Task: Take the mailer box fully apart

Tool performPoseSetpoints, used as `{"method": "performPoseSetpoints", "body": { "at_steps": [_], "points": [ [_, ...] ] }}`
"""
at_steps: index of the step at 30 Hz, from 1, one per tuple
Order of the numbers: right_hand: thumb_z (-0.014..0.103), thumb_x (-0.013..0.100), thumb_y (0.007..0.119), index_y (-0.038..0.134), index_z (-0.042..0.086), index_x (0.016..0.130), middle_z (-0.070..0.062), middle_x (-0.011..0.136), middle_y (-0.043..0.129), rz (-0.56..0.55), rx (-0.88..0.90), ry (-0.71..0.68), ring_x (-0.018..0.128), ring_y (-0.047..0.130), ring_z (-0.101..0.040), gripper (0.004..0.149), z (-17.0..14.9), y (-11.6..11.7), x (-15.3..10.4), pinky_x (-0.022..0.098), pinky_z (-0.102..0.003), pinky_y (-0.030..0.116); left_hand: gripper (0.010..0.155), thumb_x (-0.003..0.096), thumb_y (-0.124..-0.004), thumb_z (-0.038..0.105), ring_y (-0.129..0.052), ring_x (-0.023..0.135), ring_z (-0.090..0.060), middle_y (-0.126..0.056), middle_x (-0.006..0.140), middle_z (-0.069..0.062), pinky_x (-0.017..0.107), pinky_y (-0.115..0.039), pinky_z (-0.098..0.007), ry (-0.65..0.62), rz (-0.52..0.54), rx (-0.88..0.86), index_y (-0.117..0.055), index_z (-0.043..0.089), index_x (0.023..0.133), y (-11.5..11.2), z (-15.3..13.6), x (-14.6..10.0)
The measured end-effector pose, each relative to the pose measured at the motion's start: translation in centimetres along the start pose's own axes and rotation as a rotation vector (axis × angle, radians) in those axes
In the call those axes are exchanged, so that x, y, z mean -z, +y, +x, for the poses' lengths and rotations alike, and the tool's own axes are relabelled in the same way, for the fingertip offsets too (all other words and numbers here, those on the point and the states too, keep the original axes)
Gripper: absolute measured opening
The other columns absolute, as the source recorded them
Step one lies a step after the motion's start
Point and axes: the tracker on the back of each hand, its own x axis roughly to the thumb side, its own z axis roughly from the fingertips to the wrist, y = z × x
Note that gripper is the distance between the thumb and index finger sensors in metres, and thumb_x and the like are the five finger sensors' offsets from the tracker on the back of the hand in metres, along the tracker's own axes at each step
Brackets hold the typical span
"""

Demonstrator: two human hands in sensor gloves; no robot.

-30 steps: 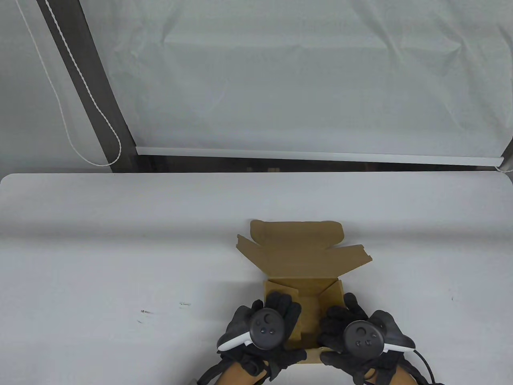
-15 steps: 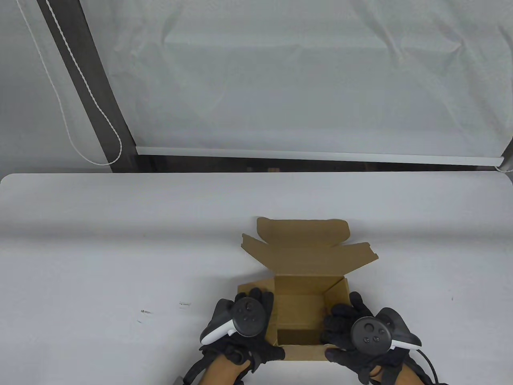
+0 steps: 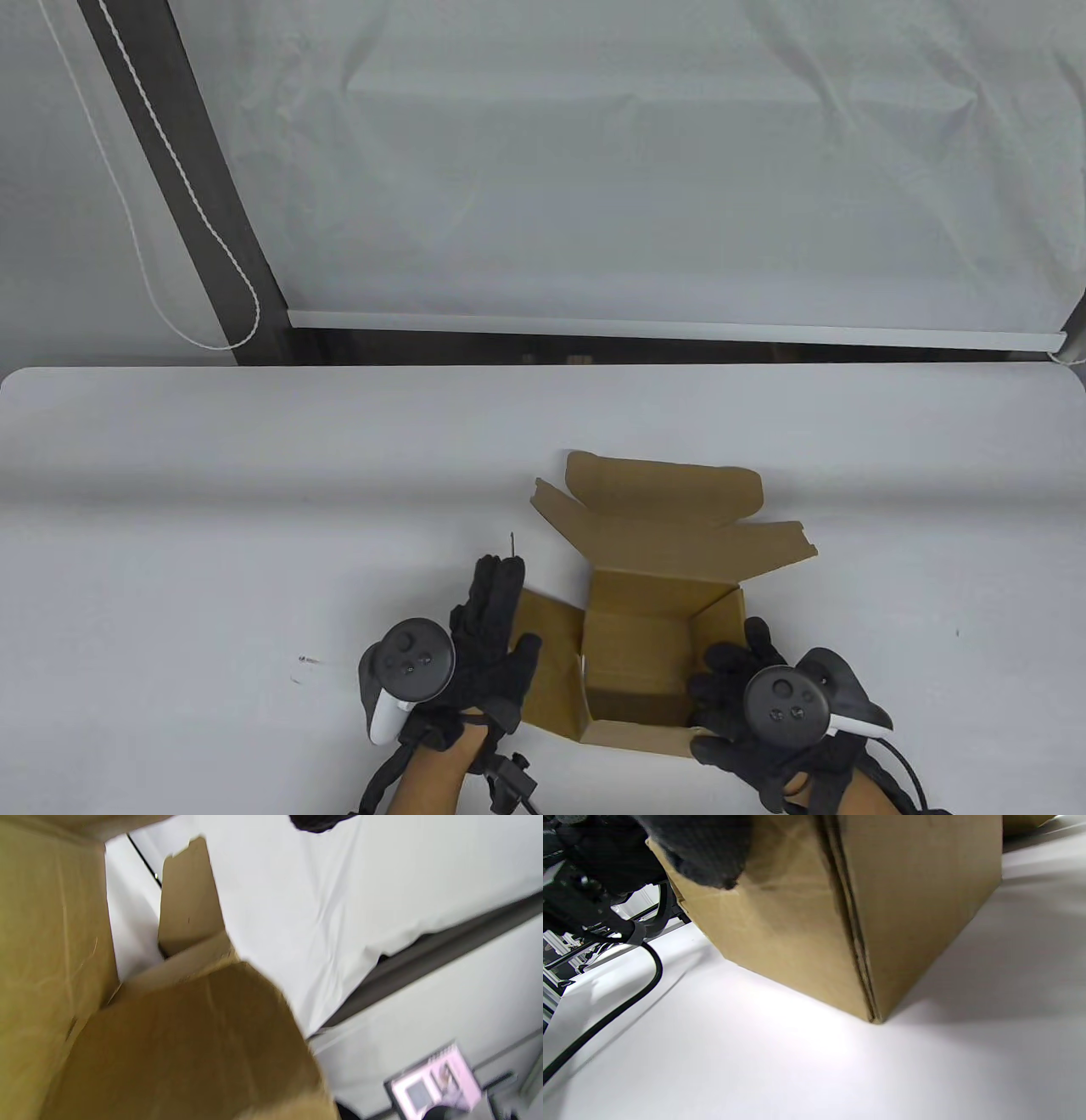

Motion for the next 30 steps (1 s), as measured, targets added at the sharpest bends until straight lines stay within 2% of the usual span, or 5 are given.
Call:
{"method": "performPoseSetpoints", "body": {
  "at_steps": [5, 15, 21, 25, 30],
  "points": [
    [0.042, 0.054, 0.078, 0.09, 0.01, 0.084, -0.029, 0.107, 0.069, -0.001, 0.002, 0.014, 0.104, 0.041, -0.049, 0.046, -0.2, -0.1, -0.1, 0.071, -0.073, 0.004, 0.049, 0.0555, -0.073, 0.018, 0.004, 0.105, -0.042, 0.0, 0.116, -0.011, 0.063, 0.01, -0.068, 0.127, 0.034, 0.253, -0.069, 0.021, 0.104, 0.8, -0.1, -0.3],
    [0.042, 0.054, 0.079, 0.09, 0.012, 0.087, -0.028, 0.108, 0.067, -0.003, -0.009, 0.005, 0.104, 0.041, -0.05, 0.046, -0.3, -0.1, -0.1, 0.071, -0.074, 0.003, 0.069, 0.0563, -0.069, 0.045, -0.007, 0.105, -0.05, -0.021, 0.119, -0.018, 0.065, 0.002, -0.067, 0.69, -0.142, 0.51, -0.05, 0.007, 0.111, 2.0, -3.6, -1.1],
    [0.042, 0.054, 0.079, 0.089, 0.012, 0.09, -0.028, 0.109, 0.065, 0.005, 0.01, -0.001, 0.104, 0.039, -0.05, 0.048, -0.5, -0.2, -0.2, 0.071, -0.073, 0.002, 0.088, 0.0532, -0.069, 0.056, 0.005, 0.101, -0.044, 0.006, 0.112, -0.008, 0.066, -0.001, -0.065, 0.984, -0.573, 0.52, -0.008, 0.023, 0.108, 1.5, -5.9, -2.3],
    [0.042, 0.054, 0.078, 0.087, 0.013, 0.091, -0.028, 0.109, 0.065, -0.01, 0.0, -0.03, 0.103, 0.041, -0.051, 0.048, -0.2, 0.0, -0.2, 0.071, -0.075, 0.003, 0.077, 0.0544, -0.063, 0.055, -0.006, 0.105, -0.045, -0.024, 0.118, -0.02, 0.066, 0.001, -0.065, 0.801, -0.34, 0.634, -0.039, 0.009, 0.111, 1.4, -3.9, -0.8],
    [0.042, 0.054, 0.076, 0.085, 0.014, 0.093, -0.029, 0.11, 0.063, -0.027, -0.008, -0.079, 0.103, 0.04, -0.053, 0.049, 1.7, 0.9, 0.9, 0.07, -0.077, 0.003, 0.08, 0.0573, -0.053, 0.064, -0.021, 0.105, -0.053, -0.023, 0.118, -0.025, 0.066, -0.013, -0.071, 0.407, -0.201, 0.454, -0.018, 0.019, 0.114, -1.4, -1.2, 0.1]
  ]
}}
